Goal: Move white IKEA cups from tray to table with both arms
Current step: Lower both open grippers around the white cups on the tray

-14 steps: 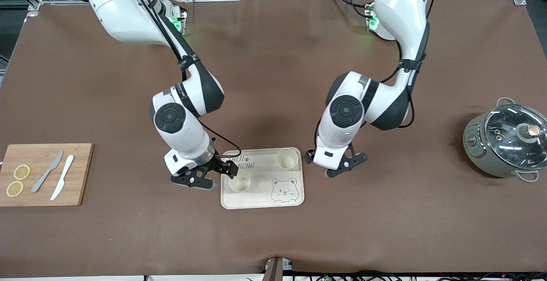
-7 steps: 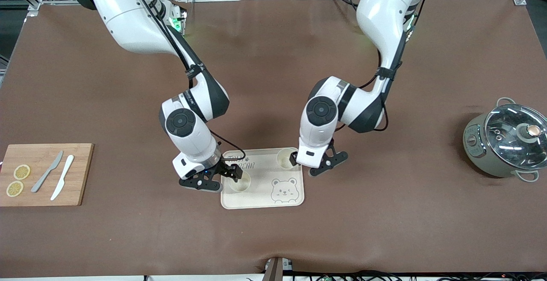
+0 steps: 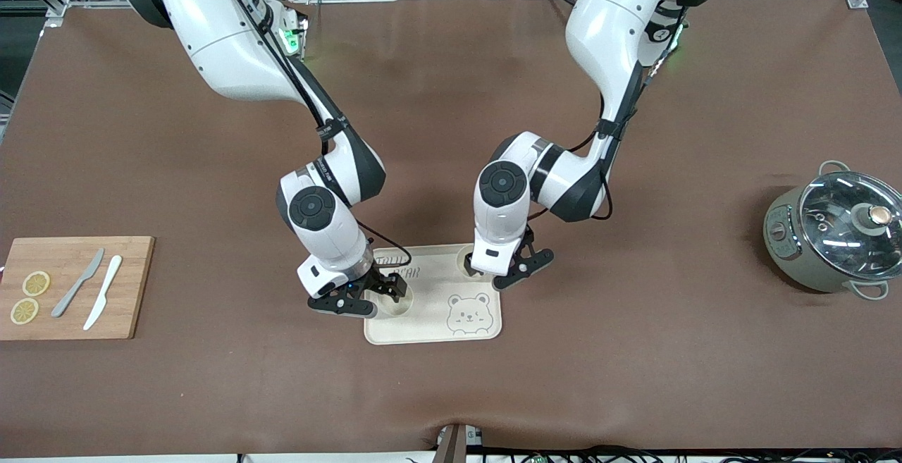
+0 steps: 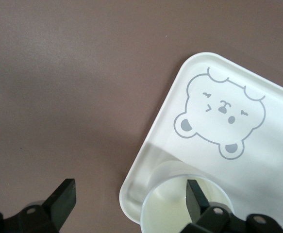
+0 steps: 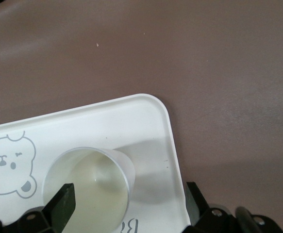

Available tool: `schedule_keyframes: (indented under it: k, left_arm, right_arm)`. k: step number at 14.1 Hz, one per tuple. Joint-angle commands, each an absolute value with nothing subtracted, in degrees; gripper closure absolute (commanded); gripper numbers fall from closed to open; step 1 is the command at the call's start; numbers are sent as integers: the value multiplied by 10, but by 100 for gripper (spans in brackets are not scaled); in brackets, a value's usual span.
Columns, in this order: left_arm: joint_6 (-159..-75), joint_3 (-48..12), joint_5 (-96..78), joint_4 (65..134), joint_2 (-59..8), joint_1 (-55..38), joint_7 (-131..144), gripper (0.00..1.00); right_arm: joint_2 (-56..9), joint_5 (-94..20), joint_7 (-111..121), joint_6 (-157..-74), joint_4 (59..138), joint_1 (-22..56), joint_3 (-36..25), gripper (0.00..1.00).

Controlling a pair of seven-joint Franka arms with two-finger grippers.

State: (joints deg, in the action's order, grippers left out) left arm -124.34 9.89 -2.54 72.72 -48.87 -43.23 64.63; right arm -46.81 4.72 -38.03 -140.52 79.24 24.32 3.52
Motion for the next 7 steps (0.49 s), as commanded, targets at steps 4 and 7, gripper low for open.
schedule_keyframes:
  k: [4,7]
  left_arm:
    - [-1245,111,-10,709,-513,-459,686,0]
    - [-1245,111,-10,710,-513,-461,700,37]
  right_arm:
    - [-491,64,-396,-1419,778,251,27,0]
    - [-497,78,-407,-1424,780,252,27,0]
